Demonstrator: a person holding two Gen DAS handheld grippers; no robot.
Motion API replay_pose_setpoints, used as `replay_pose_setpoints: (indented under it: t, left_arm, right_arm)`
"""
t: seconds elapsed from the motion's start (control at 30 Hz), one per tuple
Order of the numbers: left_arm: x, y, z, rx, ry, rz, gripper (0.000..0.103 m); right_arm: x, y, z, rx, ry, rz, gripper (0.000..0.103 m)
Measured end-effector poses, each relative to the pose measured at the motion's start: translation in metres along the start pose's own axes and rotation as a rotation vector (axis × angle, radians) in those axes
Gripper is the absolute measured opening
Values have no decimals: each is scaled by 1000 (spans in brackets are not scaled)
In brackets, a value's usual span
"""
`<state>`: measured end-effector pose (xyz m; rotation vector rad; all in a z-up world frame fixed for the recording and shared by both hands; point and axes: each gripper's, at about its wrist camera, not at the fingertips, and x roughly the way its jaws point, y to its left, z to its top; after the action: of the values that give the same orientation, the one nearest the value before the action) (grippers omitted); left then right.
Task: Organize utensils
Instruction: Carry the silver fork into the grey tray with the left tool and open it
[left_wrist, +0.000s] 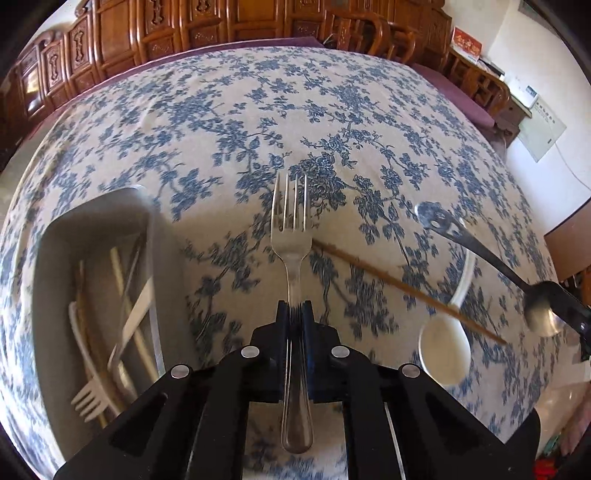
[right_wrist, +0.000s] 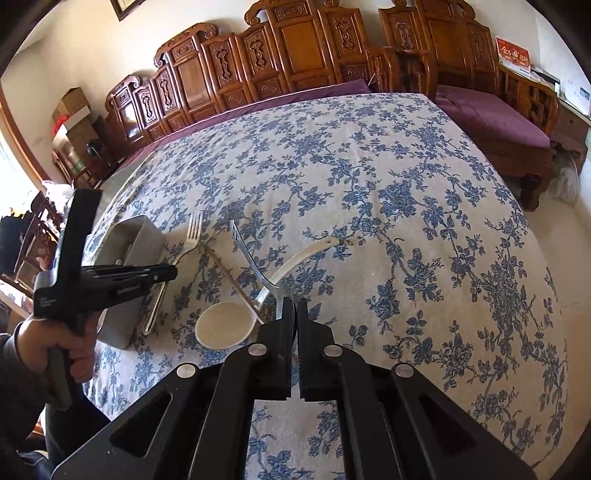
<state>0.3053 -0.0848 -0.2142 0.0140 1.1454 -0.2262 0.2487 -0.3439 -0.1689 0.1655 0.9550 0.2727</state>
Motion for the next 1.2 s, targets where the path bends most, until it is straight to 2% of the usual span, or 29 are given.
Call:
replay_pose_setpoints:
  t: [0.37,0.7,1.0,1.2]
  left_arm:
    - [-61,11,-15,24,-93,0,6]
    - [-100,34,-25,0,-155,2,6]
    - [-111,58,-30,-24,-178,14,6]
    - [-99,77,-30,-29,-151,38,6]
  right_arm:
    - [-10,30,2,-25,-24,20,3]
    - [-14,60,5,-59,-37,44,3]
    - [-16,79,7,-78,-44,60,3]
    - [-18,83,5,-78,-45,63,3]
